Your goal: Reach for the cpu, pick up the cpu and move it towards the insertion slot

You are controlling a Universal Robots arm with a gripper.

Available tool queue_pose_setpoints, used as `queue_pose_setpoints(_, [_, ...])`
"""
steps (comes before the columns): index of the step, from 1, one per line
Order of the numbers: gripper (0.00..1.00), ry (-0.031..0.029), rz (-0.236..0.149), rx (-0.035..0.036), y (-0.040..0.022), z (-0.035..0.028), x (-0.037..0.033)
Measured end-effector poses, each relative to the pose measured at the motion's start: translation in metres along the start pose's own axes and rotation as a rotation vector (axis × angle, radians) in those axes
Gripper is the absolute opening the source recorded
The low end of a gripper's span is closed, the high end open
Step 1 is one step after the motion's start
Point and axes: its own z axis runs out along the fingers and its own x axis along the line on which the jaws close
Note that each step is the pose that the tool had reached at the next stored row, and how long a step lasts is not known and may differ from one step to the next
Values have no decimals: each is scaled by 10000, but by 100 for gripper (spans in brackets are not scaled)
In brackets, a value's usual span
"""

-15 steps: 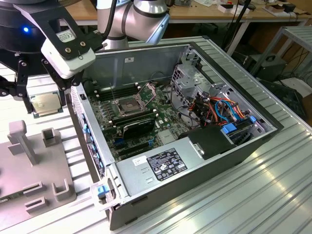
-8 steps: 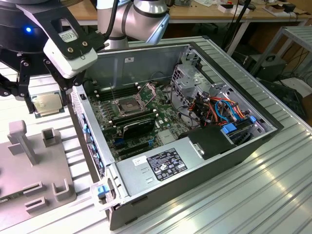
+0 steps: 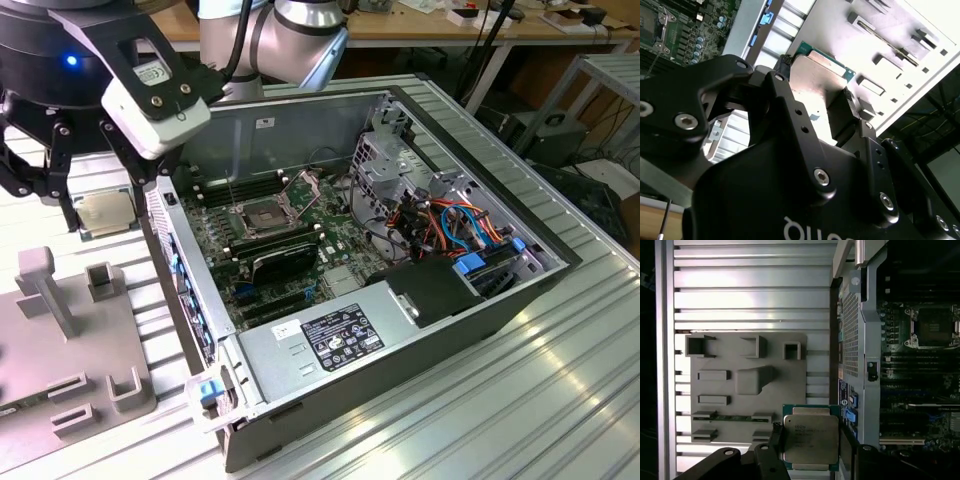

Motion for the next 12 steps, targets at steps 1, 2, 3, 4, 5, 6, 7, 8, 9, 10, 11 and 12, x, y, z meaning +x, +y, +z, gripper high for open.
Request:
queue_pose_setpoints(1, [54, 0, 1, 11, 0, 0, -5])
queue_pose_setpoints(2, [54, 0, 2, 37, 0, 0, -15])
queue_pose_setpoints(3, [54, 0, 1, 51, 0, 1, -30])
queue_pose_setpoints(4, [54, 0, 3, 61, 0, 2, -51])
queue_pose_setpoints(5, [54, -1, 3, 68, 0, 3, -71])
queue_pose_setpoints(6, [54, 0, 4, 69, 0, 4, -74])
queue_pose_setpoints(7, [54, 1, 5, 72, 0, 4, -88])
queue_pose_setpoints(8, [54, 2, 5, 92, 0, 3, -113])
queue_pose_setpoints(9, [54, 0, 5, 109, 0, 4, -131])
queue_pose_setpoints(10, [54, 0, 4, 114, -1, 3, -140])
queue_pose_setpoints(11, [54, 1, 5, 118, -1, 3, -147])
queue_pose_setpoints(12, [54, 0, 5, 121, -1, 4, -158])
